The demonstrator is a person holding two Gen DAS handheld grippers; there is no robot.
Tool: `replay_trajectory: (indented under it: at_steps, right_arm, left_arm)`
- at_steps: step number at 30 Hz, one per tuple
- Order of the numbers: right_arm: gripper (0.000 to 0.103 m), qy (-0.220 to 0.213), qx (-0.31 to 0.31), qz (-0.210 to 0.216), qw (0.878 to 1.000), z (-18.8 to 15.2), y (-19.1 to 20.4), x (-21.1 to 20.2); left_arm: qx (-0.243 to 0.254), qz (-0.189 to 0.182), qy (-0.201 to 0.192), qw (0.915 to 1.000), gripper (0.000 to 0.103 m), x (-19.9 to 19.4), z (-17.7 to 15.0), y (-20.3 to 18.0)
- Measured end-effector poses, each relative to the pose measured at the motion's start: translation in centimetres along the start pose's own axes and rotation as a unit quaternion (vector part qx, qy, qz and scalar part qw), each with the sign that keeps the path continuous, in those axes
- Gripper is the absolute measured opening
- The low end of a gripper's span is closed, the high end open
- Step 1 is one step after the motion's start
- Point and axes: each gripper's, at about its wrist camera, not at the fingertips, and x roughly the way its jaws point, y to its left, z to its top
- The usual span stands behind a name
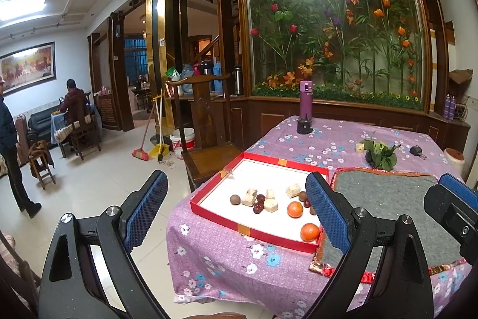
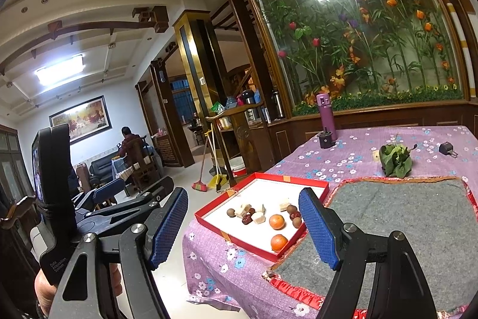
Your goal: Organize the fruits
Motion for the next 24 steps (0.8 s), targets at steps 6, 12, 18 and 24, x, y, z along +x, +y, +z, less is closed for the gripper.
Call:
replay_trajectory:
  at_steps: [6, 12, 18, 24]
  right_arm:
    - [0.075, -0.001, -0.006, -0.001, 1.000, -0.11, 0.23, 0.05]
    - [0.075, 0.001, 0.000, -0.001, 1.000, -0.03, 0.07, 0.16]
    - [0.075, 0.004, 0.001, -0.001, 1.000, -0.03, -0.04, 0.34]
    - [0.075, 0.009, 0.002, -0.001, 1.000, -0.07, -0.20, 0.63]
  left_arm:
    - [0.002, -0.006, 0.001, 1.0000, 0.094, -0.20, 0.07, -0.11]
    - [0.003, -0.010, 0.002, 0.9999, 0.094, -0.31, 0.00, -0.04]
    - [0.000, -0.011, 0.002, 0.9999, 0.094, -0.35, -0.05, -0.04]
    - [0.002, -0.013, 0.004, 0.9999, 0.094, -0.46, -0.11, -0.13]
